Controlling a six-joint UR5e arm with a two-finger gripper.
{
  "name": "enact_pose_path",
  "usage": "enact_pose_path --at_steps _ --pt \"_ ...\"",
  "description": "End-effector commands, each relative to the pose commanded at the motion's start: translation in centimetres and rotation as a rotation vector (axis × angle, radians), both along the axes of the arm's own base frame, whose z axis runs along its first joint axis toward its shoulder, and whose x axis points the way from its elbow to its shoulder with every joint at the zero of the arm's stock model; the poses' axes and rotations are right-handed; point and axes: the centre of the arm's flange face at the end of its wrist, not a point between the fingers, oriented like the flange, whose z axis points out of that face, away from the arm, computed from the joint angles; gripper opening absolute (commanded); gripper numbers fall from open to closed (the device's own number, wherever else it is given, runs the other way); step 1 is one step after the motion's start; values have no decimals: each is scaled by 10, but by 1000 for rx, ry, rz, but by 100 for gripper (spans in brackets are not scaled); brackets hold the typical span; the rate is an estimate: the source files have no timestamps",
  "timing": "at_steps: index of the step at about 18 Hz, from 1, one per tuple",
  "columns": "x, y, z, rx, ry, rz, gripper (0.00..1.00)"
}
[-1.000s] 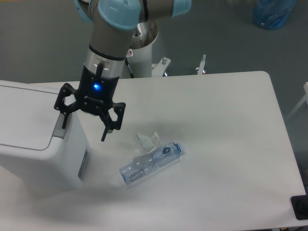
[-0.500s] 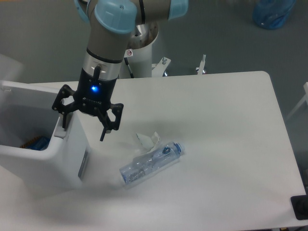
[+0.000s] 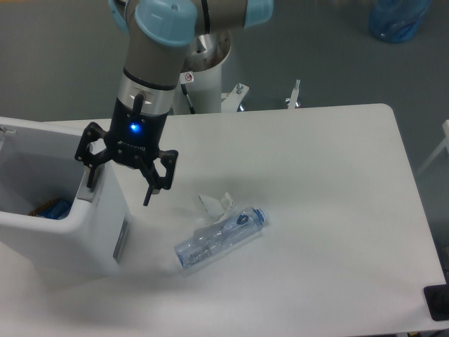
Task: Open the trash can
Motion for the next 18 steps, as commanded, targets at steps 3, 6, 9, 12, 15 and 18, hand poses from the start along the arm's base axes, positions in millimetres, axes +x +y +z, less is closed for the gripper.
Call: enact_pose_path --at_steps 3,6,9,12,15,18 --pt "-16 14 -1 3 6 4 100" --pt "-43 16 -7 1 29 0 100" --pt "-77 12 -38 -62 99 -32 100" --pt "-117 2 -79 -224 216 -21 100" --pt "-162 -7 -127 -370 247 45 100" --pt "-188 -24 -134 -421 296 27 100"
